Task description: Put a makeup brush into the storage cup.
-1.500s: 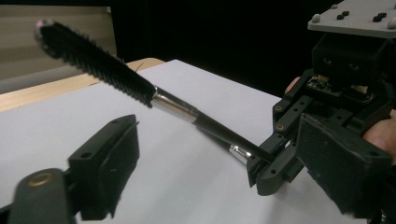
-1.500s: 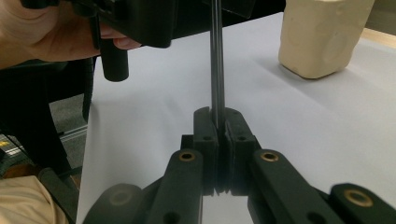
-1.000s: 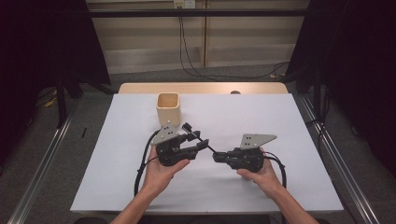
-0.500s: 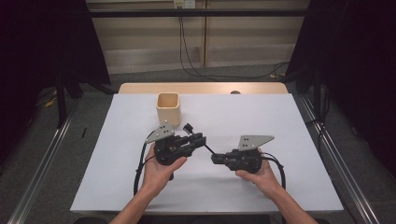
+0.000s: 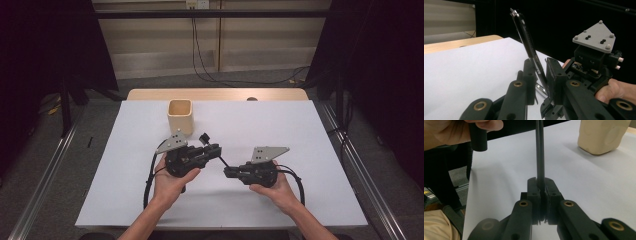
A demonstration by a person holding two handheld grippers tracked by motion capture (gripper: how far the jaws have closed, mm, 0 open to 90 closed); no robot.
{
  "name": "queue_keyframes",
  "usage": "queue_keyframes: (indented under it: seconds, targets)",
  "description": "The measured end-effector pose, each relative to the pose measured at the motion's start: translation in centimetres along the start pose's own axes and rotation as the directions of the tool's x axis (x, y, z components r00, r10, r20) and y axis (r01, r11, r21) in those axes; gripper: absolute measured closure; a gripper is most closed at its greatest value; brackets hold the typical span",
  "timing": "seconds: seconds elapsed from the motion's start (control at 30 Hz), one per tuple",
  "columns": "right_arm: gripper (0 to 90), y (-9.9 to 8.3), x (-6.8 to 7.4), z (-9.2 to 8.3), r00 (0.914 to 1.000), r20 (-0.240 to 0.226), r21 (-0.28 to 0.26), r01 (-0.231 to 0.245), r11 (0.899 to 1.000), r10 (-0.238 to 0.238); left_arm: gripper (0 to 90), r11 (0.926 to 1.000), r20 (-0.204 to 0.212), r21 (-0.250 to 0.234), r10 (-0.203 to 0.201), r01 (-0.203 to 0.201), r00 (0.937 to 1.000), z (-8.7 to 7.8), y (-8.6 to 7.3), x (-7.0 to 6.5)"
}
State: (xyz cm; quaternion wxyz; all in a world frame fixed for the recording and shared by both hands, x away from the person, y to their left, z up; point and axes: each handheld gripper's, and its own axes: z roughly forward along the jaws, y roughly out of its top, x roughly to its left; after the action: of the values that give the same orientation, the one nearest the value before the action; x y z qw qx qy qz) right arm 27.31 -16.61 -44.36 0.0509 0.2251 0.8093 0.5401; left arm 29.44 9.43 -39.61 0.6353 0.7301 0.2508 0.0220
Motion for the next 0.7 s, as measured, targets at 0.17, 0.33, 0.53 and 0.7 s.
queue_keyframes:
  seconds: [0.17, 0.33, 0.53, 0.7]
  targets:
    - [84.0, 0.01, 0.23, 0.28, 1.0, 0.005, 0.004, 0.001, 1.0, -0.001, 82.6, 0.9999, 0.032, -0.009, -0.008, 0.008, 0.9994, 0.1, 0.15, -0.21]
    - [81.7, 0.04, 0.11, 0.25, 0.9997, 0.022, -0.004, -0.007, 1.0, 0.007, 85.3, 0.9999, 0.052, -0.014, -0.006, 0.007, 0.9986, 0.23, 0.35, -0.66]
    - [75.5, 0.17, 0.08, 0.12, 0.9994, 0.028, -0.012, -0.017, 1.0, 0.018, 85.6, 1.0, 0.054, -0.009, -0.001, 0.002, 0.9985, 0.28, 0.58, -0.58]
    - [67.0, 0.23, 0.01, 0.08, 0.999, 0.038, -0.018, -0.025, 1.0, 0.026, 85.7, 1.0, 0.04, -0.002, 0.001, -0.001, 0.9992, 0.11, 0.59, -0.47]
